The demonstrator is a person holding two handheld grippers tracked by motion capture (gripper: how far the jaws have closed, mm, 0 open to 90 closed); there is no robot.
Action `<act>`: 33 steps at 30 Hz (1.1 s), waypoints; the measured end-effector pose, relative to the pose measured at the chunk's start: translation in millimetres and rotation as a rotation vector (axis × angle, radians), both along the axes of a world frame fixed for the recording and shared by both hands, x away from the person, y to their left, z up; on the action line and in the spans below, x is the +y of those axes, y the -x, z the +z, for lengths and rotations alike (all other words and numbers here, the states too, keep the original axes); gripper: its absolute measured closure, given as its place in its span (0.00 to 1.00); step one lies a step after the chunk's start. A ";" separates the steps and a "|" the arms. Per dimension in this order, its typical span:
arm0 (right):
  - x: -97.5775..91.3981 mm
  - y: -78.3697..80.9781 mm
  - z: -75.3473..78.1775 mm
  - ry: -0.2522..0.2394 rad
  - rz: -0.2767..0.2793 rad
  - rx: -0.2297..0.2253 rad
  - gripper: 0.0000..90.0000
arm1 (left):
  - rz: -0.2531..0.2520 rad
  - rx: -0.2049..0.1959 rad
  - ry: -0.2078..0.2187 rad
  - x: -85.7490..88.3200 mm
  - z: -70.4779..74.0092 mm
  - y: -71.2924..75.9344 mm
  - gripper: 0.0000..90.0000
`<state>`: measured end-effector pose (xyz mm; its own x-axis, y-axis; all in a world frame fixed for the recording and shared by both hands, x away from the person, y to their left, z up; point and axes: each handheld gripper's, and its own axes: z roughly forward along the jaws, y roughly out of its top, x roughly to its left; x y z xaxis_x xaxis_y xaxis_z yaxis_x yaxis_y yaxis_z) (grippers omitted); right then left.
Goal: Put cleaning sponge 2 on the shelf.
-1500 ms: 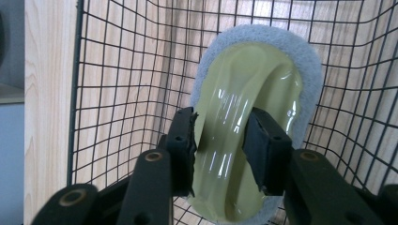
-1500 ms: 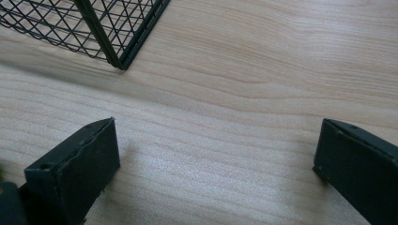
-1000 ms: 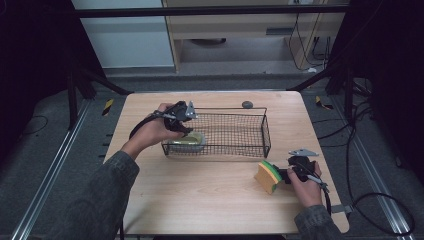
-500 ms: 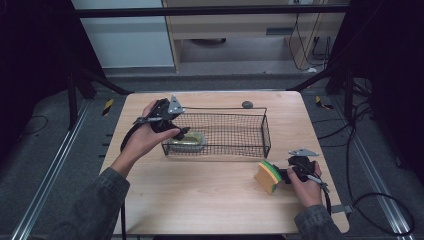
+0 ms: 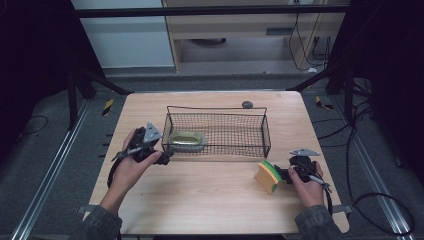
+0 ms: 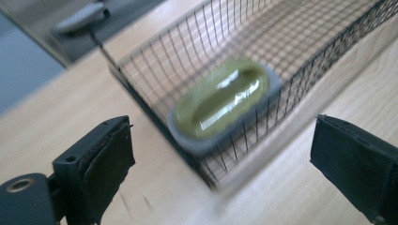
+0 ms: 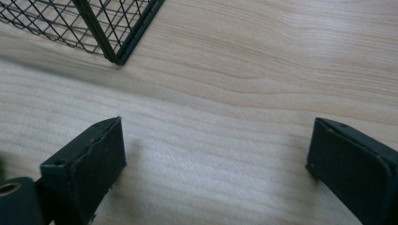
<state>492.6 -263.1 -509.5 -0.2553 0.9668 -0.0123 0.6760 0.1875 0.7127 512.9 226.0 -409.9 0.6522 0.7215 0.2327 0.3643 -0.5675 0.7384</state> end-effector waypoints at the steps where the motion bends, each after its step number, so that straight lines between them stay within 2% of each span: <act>1: -0.9 1.5 1.4 0.001 0.002 0.004 0.07 | 0.013 0.012 0.008 4.1 -6.9 3.1 0.06; 2: -0.9 1.5 1.4 0.001 0.002 0.004 0.07 | 0.013 0.012 0.008 4.1 -6.9 3.1 0.06; 3: -3.8 5.5 5.0 0.006 0.004 0.004 0.07 | 0.037 0.044 0.016 10.0 -21.0 6.4 0.07; 7: -8.9 15.3 11.9 0.035 0.009 0.019 0.07 | 0.092 0.087 -0.013 22.4 -44.2 10.4 0.06; 8: -8.9 15.3 11.9 0.035 0.009 0.019 0.07 | 0.092 0.087 -0.013 22.4 -44.2 10.4 0.06; 9: -10.4 21.9 15.3 0.040 0.018 0.031 0.08 | 0.090 0.128 -0.018 27.0 -56.3 10.3 0.06; 11: -11.5 27.5 18.0 0.052 0.033 0.044 0.08 | 0.097 0.151 -0.013 30.9 -63.8 8.7 0.06; 15: -12.6 36.4 21.0 0.065 0.053 0.068 0.09 | 0.117 0.168 -0.005 34.7 -70.3 4.5 0.06; 17: -12.5 43.3 22.2 0.074 0.071 0.090 0.10 | 0.124 0.200 0.032 36.2 -75.4 2.0 0.06; 24: -9.7 59.3 25.7 0.076 0.115 0.116 0.13 | 0.125 0.234 0.008 32.2 -85.7 -1.5 0.05; 27: -5.6 68.5 29.7 0.057 0.145 0.143 0.15 | 0.133 0.258 0.058 35.2 -89.3 -2.1 0.04; 33: 4.2 76.6 37.7 0.041 0.186 0.181 0.16 | 0.134 0.226 0.094 37.6 -94.8 -1.3 0.00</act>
<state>416.0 -258.9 -471.8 -0.4298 0.9028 0.0112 0.7430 0.3466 0.5726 514.1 263.6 -504.7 0.5771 0.8164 0.0203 0.5931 -0.4360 0.6769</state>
